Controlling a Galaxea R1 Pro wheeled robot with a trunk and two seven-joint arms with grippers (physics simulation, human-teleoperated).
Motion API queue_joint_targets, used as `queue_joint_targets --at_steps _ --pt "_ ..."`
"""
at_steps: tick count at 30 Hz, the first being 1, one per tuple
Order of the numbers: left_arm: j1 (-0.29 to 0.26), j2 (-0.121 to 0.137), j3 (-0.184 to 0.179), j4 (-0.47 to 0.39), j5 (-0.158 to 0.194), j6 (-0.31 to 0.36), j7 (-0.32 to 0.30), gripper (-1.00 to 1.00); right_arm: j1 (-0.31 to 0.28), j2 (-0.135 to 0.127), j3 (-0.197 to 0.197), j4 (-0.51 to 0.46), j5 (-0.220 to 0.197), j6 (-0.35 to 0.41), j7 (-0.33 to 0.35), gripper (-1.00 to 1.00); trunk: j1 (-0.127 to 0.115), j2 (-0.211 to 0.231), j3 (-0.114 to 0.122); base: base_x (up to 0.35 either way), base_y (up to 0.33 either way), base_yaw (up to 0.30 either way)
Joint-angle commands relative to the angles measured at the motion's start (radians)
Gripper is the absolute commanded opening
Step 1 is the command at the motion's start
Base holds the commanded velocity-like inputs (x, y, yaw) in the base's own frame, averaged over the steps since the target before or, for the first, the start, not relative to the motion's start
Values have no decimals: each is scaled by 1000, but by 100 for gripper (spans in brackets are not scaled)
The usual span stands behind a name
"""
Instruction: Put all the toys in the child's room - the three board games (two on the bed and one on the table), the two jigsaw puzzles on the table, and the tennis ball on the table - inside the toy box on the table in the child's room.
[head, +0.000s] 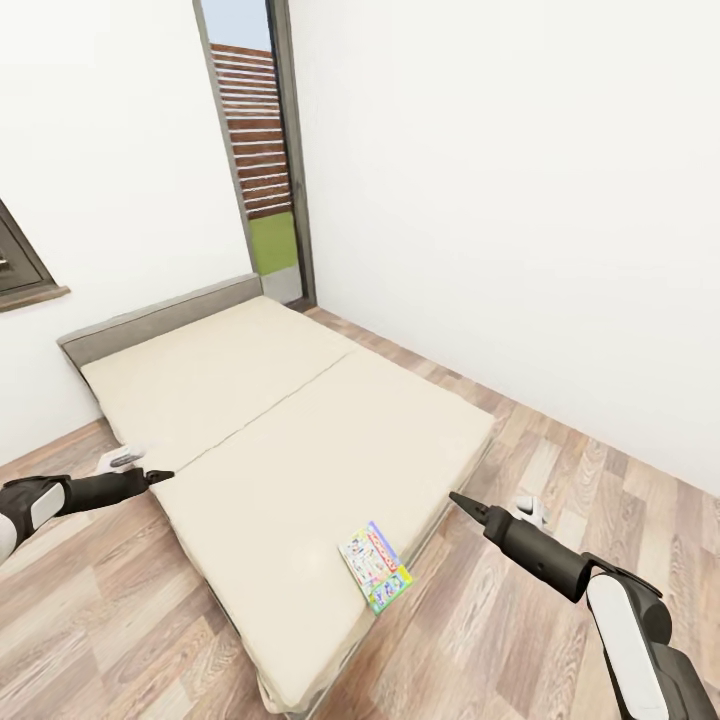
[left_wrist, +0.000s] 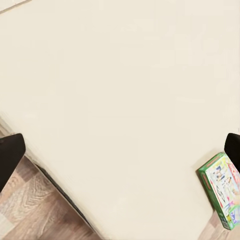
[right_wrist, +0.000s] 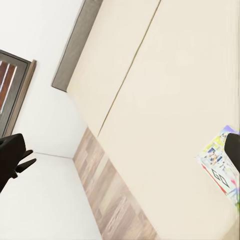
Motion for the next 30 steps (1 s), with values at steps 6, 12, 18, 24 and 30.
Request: queue_joint_targets --at_steps 6,12,18,24,30 --pt "-1 -3 9 0 -9 6 -3 100 0 0 -2 0 3 5 5 100 1 -2 -2 0 -260 1" --pt "-1 -4 9 0 -9 6 -3 100 0 0 -2 0 3 5 5 100 1 -2 -2 0 -287 0" --pt "-1 -4 9 0 -9 6 -3 100 0 0 -2 0 3 5 5 100 1 -2 -2 0 -290 0" --pt "-1 -4 9 0 -9 6 -4 100 -1 0 -2 0 2 5 5 100 1 -2 -2 0 -290 0" --pt "-1 -4 9 0 -9 6 -4 100 0 0 -2 0 2 5 5 100 1 -2 -2 0 -290 0"
